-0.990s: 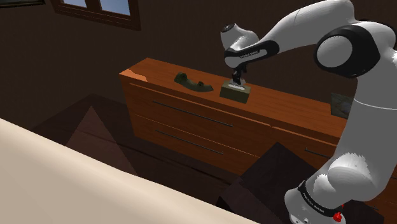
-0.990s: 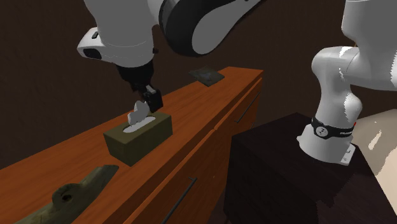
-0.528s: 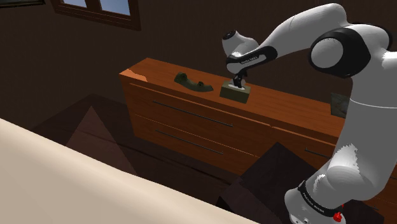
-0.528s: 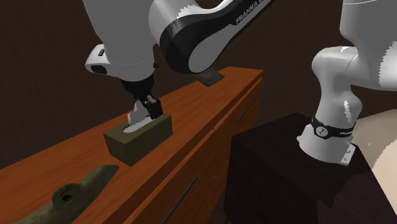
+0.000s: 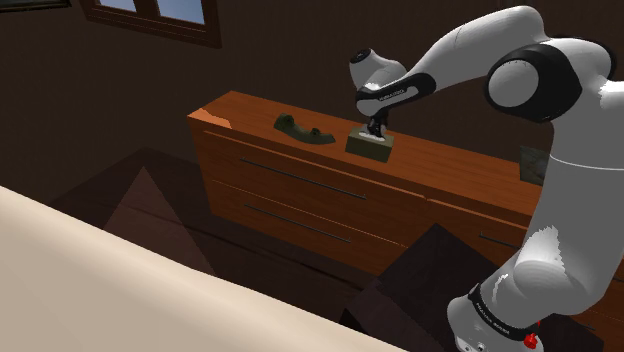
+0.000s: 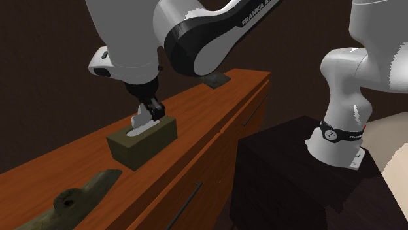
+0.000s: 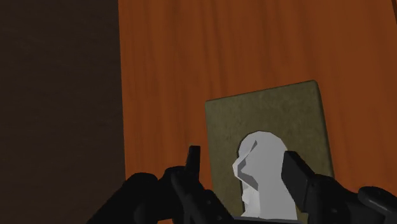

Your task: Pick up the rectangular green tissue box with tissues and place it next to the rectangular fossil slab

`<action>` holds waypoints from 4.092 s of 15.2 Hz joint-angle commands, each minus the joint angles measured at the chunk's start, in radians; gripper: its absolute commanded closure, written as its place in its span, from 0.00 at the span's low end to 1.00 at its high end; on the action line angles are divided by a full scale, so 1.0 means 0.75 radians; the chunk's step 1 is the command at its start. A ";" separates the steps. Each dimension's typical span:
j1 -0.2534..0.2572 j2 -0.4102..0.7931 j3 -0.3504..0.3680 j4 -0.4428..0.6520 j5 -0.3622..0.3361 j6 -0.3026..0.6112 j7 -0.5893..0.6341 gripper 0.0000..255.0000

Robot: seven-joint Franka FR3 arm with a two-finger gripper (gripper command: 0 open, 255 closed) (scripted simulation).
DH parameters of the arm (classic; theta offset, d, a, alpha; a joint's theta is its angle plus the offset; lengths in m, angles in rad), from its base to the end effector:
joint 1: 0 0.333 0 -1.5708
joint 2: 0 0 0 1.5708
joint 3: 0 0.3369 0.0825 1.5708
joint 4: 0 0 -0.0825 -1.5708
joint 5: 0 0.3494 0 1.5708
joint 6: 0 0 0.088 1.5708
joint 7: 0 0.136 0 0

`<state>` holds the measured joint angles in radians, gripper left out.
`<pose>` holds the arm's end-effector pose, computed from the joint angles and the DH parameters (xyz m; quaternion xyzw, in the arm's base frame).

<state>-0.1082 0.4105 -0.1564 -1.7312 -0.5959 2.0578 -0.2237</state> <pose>0.6017 -0.1987 0.3637 0.9488 0.1330 -0.1081 0.2654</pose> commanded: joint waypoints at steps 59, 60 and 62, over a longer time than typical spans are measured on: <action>-0.051 -0.361 -0.040 0.229 0.047 -0.445 -0.407 1.00; -0.064 -0.395 -0.050 0.183 0.041 -0.423 -0.420 1.00; -0.089 -0.460 -0.072 0.098 0.028 -0.380 -0.447 1.00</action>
<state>-0.1667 0.0924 -0.2030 -1.6187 -0.5692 1.7542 -0.5520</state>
